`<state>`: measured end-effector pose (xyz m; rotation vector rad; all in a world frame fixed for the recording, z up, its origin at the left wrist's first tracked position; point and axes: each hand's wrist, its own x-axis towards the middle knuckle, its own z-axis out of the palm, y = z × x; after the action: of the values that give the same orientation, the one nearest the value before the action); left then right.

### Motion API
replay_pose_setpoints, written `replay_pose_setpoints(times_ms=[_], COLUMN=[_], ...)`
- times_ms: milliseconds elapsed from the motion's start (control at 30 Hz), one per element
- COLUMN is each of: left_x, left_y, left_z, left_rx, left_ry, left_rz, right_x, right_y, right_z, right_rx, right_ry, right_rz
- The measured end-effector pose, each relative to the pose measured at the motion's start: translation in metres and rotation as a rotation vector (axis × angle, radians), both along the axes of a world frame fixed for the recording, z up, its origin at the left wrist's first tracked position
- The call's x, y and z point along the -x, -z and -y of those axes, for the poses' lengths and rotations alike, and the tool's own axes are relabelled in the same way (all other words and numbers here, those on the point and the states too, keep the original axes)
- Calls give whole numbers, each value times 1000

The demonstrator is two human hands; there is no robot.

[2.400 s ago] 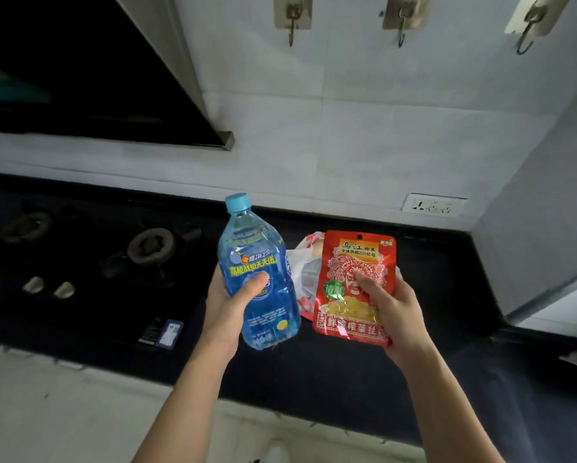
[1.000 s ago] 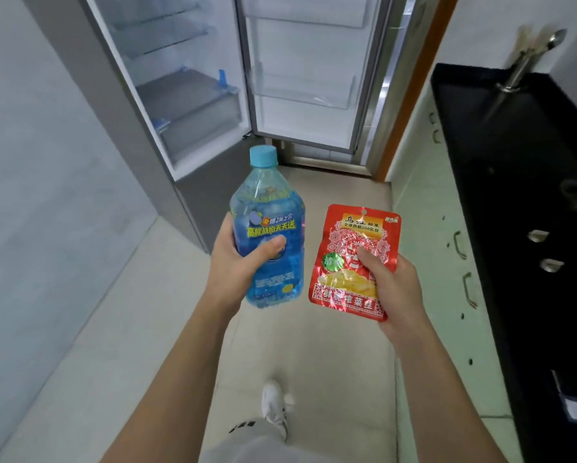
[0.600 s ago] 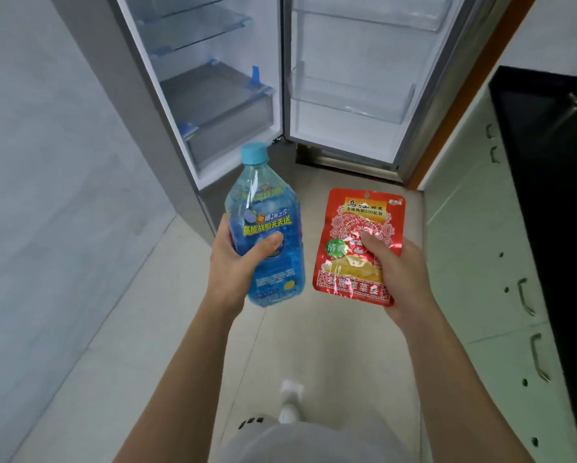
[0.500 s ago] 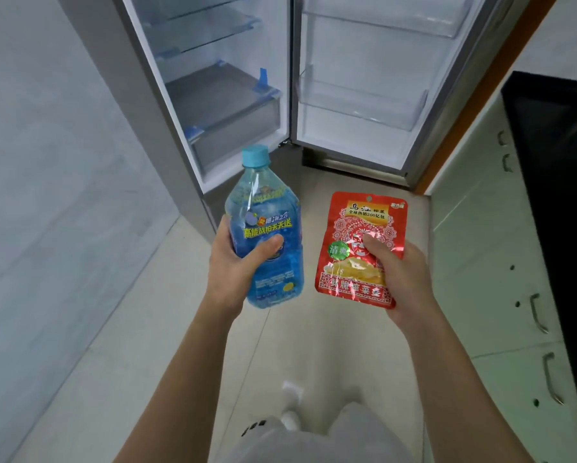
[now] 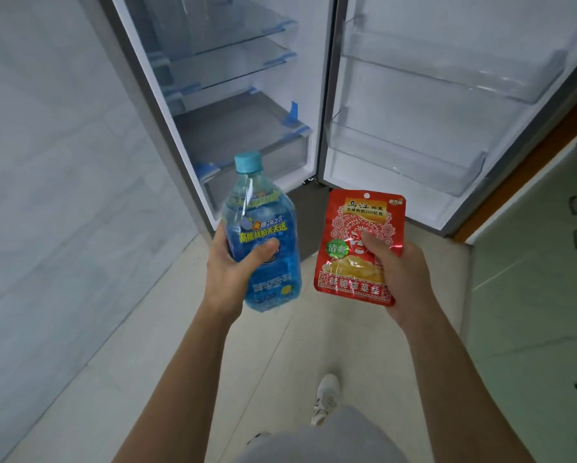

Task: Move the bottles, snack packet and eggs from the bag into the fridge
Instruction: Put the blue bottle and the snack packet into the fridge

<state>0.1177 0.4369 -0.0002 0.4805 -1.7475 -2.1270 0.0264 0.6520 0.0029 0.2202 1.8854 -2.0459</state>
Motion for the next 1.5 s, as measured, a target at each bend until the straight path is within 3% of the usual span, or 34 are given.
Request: replay_pose_setpoints(times_ms=[367,833,1167,1500], left_x=[137,226,297,319], left_y=[-12,7,-1,-14], left_z=[9,85,181,241], left_rx=[63,38,-55,-13], left_ry=[-147,-241,-218,-256], left_rz=[-5,36,15,-21], right_x=[178,278,359,389], right_y=[0,25,-1,-8], right_z=[27,106,219,287], right_rx=[-21,-33,-36,-7], right_ry=[-172,-257,-253,-301], right_rz=[-48,33,-17,-25])
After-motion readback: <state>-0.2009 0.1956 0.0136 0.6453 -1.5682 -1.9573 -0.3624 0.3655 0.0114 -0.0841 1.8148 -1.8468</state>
